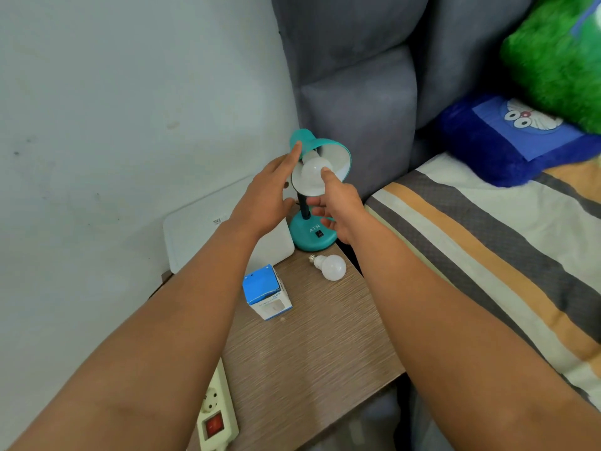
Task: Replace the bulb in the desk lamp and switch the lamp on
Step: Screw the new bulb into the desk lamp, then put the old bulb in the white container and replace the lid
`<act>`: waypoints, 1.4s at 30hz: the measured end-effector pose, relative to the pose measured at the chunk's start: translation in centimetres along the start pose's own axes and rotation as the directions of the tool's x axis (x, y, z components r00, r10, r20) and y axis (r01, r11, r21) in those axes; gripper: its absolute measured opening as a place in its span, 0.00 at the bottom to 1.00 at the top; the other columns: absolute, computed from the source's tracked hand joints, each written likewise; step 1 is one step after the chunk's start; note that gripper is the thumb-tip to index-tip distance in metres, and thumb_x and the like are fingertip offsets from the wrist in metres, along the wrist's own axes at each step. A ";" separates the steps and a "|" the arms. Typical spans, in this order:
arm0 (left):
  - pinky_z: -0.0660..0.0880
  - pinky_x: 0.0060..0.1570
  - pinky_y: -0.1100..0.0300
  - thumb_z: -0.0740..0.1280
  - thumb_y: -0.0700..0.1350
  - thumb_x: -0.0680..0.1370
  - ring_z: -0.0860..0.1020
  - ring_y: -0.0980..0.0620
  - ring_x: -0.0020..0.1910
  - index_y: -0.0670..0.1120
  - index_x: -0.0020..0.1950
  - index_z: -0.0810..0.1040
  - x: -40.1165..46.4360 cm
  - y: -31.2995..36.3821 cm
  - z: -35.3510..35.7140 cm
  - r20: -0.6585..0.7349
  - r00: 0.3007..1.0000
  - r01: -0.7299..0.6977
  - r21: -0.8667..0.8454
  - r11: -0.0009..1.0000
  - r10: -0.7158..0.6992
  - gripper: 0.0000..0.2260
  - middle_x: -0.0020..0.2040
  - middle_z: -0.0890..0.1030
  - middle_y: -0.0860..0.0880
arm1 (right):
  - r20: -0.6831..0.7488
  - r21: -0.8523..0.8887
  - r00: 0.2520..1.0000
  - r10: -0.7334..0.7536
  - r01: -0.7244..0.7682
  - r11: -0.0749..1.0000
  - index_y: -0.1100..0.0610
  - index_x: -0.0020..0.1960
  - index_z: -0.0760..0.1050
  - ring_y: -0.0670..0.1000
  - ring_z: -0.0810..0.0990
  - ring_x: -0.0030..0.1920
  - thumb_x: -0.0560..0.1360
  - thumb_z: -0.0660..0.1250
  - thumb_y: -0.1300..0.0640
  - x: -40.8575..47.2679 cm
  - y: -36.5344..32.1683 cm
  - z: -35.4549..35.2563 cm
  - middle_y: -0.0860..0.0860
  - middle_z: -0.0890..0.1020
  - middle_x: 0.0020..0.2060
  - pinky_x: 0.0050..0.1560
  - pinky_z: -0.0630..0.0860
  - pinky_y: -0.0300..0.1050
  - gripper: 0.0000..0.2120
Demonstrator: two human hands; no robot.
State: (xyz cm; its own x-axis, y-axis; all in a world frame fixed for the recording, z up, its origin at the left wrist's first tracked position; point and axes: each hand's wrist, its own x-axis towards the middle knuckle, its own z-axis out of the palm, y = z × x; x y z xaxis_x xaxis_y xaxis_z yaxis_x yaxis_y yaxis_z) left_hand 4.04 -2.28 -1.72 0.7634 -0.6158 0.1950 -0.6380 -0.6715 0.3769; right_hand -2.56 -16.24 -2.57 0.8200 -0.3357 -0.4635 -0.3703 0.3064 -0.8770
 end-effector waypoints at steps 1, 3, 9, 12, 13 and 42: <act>0.76 0.63 0.54 0.71 0.35 0.77 0.76 0.49 0.62 0.56 0.82 0.50 -0.5 0.1 -0.4 -0.001 1.000 0.008 -0.001 1.000 -0.008 0.43 0.77 0.65 0.47 | 0.004 -0.014 1.000 -0.007 0.007 1.000 0.56 0.61 0.73 0.50 0.79 0.43 0.81 0.56 0.41 -0.5 0.1 -0.1 0.52 0.84 0.45 0.42 0.73 0.45 0.21; 0.75 0.64 0.55 0.71 0.36 0.77 0.76 0.50 0.63 0.55 0.82 0.51 -1.6 0.2 -1.2 -0.018 0.999 0.032 -0.007 0.999 -0.032 0.41 0.77 0.66 0.47 | 0.019 -0.053 1.000 -0.019 0.020 0.998 0.55 0.57 0.72 0.49 0.78 0.42 0.81 0.57 0.44 -1.6 0.3 -0.2 0.52 0.83 0.46 0.40 0.72 0.44 0.16; 0.73 0.66 0.51 0.70 0.44 0.79 0.75 0.50 0.64 0.51 0.81 0.60 -6.2 -0.7 -2.6 -0.091 0.984 0.145 -0.058 0.988 -0.150 0.33 0.73 0.70 0.47 | 0.093 -0.215 0.990 -0.109 0.127 0.968 0.57 0.55 0.76 0.49 0.77 0.40 0.79 0.62 0.55 -4.5 2.2 0.6 0.54 0.82 0.46 0.36 0.71 0.40 0.09; 0.72 0.67 0.50 0.69 0.47 0.79 0.75 0.49 0.65 0.51 0.79 0.64 -9.0 -2.5 -3.0 -0.121 0.962 0.234 -0.085 0.969 -0.243 0.29 0.73 0.70 0.48 | 0.154 -0.338 0.966 -0.207 0.248 0.908 0.58 0.55 0.76 0.51 0.79 0.45 0.77 0.67 0.56 -4.9 3.0 1.7 0.54 0.82 0.48 0.45 0.77 0.45 0.09; 0.72 0.67 0.49 0.69 0.48 0.80 0.74 0.49 0.66 0.51 0.79 0.65 -10.0 -3.2 -3.2 -0.133 0.951 0.266 -0.103 0.959 -0.278 0.28 0.73 0.71 0.47 | 0.183 -0.393 0.956 -0.230 0.285 0.874 0.57 0.58 0.76 0.52 0.80 0.49 0.76 0.69 0.54 -4.7 3.3 2.2 0.53 0.82 0.51 0.52 0.78 0.48 0.13; 0.72 0.48 0.71 0.80 0.50 0.70 0.77 0.57 0.60 0.54 0.72 0.71 -17.0 -16.3 -0.9 -0.074 0.721 0.542 -0.559 0.627 -0.689 0.33 0.61 0.80 0.59 | 0.413 -0.596 0.839 -0.354 0.543 0.591 0.50 0.70 0.70 0.50 0.76 0.61 0.70 0.76 0.45 6.1 6.6 7.2 0.49 0.79 0.63 0.58 0.69 0.41 0.32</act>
State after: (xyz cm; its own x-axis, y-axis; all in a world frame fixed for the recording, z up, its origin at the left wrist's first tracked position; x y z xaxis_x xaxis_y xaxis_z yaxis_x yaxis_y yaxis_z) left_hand 1.52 19.51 -10.40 0.9974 0.0489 -0.0521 0.0700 -0.5243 0.8486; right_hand 3.13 -9.85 -10.29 0.9994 -0.0218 -0.0256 -0.0333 -0.5324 -0.8458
